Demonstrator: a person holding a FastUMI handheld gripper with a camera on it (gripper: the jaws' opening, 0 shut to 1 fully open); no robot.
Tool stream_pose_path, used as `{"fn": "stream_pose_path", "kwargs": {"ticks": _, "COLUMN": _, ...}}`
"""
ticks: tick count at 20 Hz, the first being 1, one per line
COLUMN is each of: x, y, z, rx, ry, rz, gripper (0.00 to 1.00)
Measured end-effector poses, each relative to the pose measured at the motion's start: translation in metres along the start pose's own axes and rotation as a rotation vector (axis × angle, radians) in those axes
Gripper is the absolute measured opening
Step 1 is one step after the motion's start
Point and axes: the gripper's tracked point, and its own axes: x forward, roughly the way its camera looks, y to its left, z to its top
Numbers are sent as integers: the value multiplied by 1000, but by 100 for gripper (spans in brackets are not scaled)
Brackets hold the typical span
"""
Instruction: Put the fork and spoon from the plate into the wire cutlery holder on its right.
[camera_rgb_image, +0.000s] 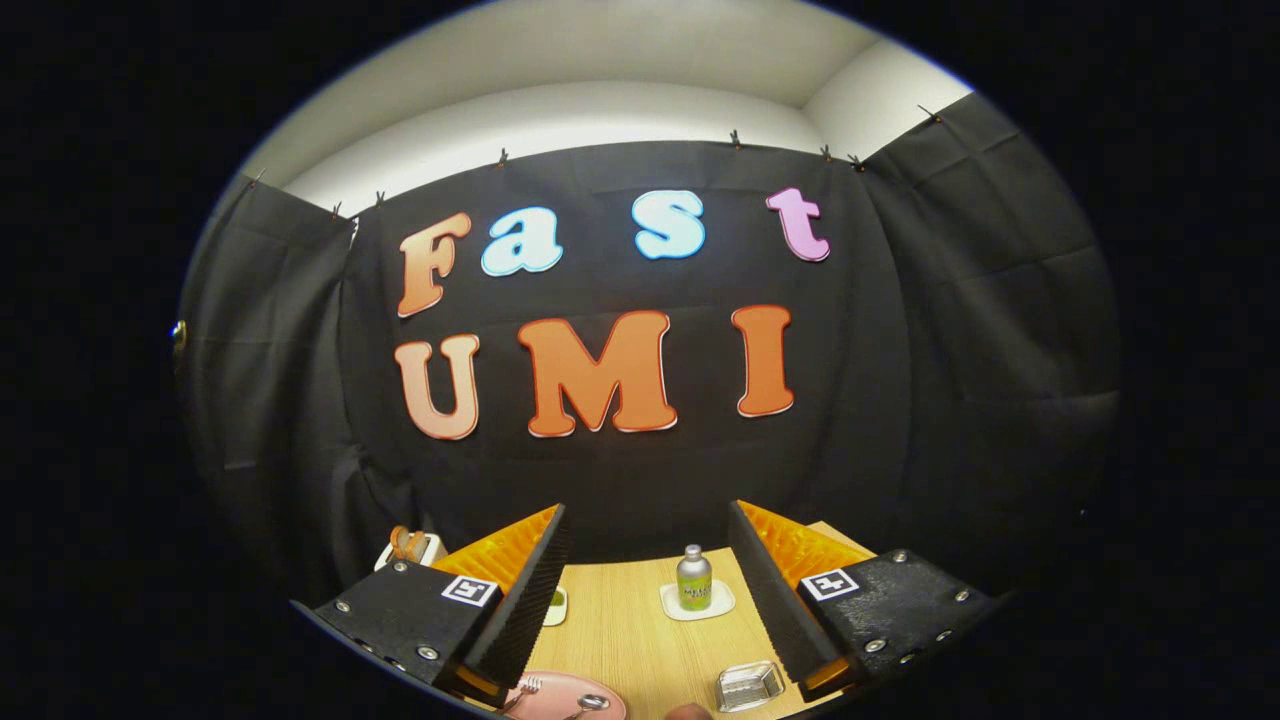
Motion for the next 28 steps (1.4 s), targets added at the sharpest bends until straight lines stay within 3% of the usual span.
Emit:
{"fn": "stream_pose_path", "kwargs": {"ticks": 12, "x": -11, "y": 68, "z": -145, "rx": -19, "ry": 423, "rz": 100, "gripper": 95}}
{"fn": "stream_pose_path", "kwargs": {"ticks": 18, "x": -36, "y": 94, "z": -249, "rx": -78, "ry": 739, "rz": 135, "gripper": 92}}
{"fn": "stream_pose_path", "kwargs": {"ticks": 22, "x": -64, "y": 99, "z": -313, "rx": -79, "ry": 953, "rz": 112, "gripper": 85}}
{"fn": "stream_pose_path", "kwargs": {"ticks": 28, "x": -85, "y": 99, "z": -370, "rx": -109, "ry": 1103, "rz": 44, "gripper": 78}}
